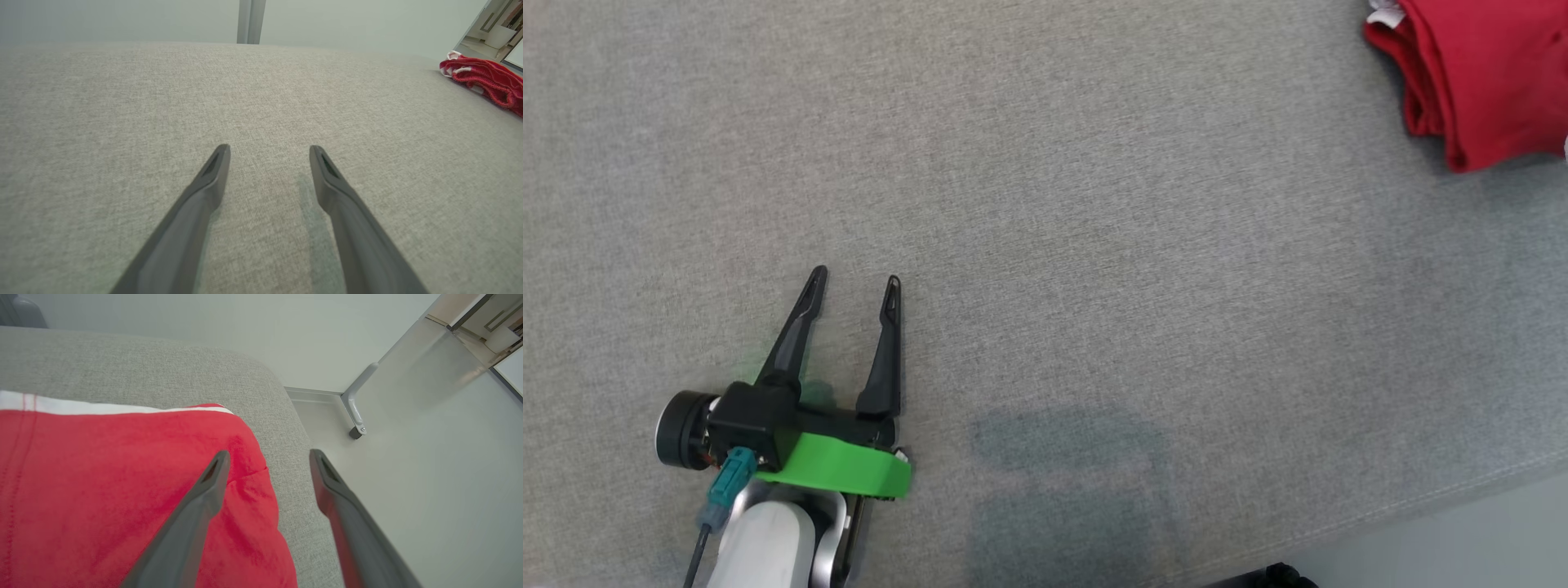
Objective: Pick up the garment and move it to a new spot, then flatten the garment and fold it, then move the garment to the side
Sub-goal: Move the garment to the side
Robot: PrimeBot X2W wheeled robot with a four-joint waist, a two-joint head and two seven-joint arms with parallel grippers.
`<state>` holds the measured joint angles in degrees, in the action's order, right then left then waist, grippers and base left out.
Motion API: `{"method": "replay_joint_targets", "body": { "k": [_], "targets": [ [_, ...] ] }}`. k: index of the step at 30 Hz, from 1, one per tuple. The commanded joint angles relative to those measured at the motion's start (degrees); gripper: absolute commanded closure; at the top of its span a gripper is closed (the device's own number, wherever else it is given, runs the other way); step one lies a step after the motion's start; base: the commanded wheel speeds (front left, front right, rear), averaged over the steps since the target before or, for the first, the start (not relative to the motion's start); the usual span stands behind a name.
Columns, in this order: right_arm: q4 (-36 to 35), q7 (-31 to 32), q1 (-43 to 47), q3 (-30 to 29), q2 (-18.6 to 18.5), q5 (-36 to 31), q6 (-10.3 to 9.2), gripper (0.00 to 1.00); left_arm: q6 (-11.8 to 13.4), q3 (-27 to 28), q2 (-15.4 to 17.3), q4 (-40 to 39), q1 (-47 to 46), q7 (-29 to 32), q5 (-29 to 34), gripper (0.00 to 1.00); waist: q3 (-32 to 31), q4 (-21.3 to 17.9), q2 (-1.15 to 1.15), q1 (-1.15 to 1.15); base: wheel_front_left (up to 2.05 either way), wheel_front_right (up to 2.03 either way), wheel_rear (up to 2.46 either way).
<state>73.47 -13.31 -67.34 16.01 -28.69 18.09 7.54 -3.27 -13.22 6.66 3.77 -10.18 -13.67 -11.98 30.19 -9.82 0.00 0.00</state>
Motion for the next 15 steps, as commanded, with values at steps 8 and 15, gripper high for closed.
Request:
{"method": "replay_joint_targets", "body": {
  "k": [8,15],
  "targets": [
    [-2.78,-1.9,1.97,-0.76,4.25,-3.64,-0.1,0.0,0.48,0.06,-0.12,1.47,1.29,-0.37,-1.38,0.0,-6.29,-2.08,0.0,0.0,0.0,0.0,0.0],
    [-12.82,-1.91,6.87,0.78,8.7,-3.66,-0.1,0.0,1.74,2.99,-0.54,2.84,2.25,-1.11,-3.59,0.0,-12.83,-1.12,0.0,0.0,0.0,0.0,0.0]
  ]
}}
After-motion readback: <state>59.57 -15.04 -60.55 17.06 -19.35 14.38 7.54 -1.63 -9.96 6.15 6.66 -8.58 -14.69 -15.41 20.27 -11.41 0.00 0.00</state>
